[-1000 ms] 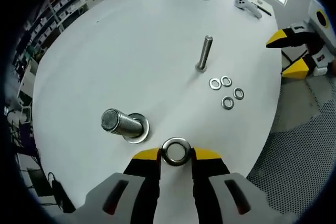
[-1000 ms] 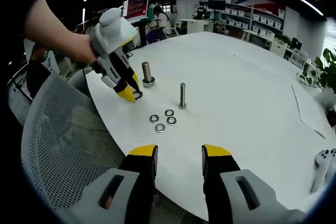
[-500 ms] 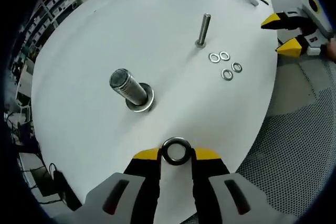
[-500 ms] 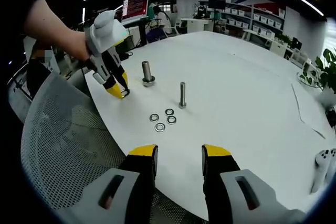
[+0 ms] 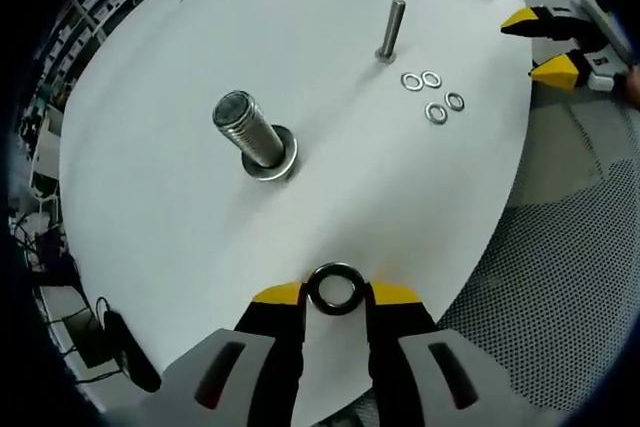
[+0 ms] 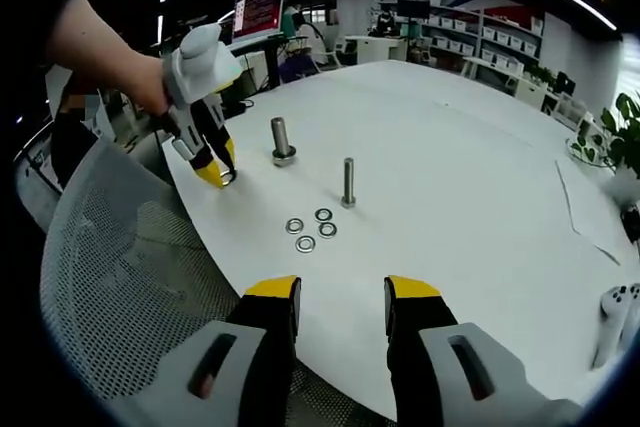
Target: Place the washer onto the threaded stud by aligning its center hole with the stud, sliding it down to the base, and recovering from edge contact or off-axis alignment until the washer reaches the visible bottom stop.
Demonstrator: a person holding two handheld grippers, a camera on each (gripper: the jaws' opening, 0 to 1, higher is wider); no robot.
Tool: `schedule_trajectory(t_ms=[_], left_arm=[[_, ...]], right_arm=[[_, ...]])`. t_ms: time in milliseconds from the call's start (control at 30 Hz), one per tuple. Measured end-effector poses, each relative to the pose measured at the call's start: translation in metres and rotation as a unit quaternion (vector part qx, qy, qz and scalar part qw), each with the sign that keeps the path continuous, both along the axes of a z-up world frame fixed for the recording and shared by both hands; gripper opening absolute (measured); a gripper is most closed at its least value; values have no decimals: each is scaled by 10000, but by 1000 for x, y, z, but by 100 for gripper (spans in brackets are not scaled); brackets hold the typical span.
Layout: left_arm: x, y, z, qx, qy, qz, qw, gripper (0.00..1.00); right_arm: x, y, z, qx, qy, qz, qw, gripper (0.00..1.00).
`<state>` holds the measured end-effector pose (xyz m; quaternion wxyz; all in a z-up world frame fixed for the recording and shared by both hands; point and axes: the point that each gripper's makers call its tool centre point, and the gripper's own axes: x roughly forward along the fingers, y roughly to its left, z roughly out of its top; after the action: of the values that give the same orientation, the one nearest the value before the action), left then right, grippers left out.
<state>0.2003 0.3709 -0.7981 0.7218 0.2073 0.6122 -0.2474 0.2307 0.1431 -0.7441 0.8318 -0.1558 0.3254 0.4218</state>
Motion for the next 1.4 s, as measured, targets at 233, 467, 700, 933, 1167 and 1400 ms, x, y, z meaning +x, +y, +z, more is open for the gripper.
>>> schedule_trajectory(t_ms=[233,467,700,933,1167,1400], left_arm=[[-2,0,1,51,154,71,9998,22],[-2,0,0,31,112,53,9999,22],[-4,0,1,-34,32,27,10000,22],[-4,-1,1,-5,16,-80,10000,23],[-5,-1,0,227,222,-173,9993,23],[-4,0,0,177,197,-70,9996,23]], right_arm=[[0,0,0,0,2,-1,10000,36],[0,0,0,-4,7,-5,10000,36],[0,0,0,3,12,-13,10000,36],[0,0,0,6,10,-13,10000,36],[2,-1,2,40,-19,-72,10000,36],[3,-1,3,73,-43,-80,9999,36]])
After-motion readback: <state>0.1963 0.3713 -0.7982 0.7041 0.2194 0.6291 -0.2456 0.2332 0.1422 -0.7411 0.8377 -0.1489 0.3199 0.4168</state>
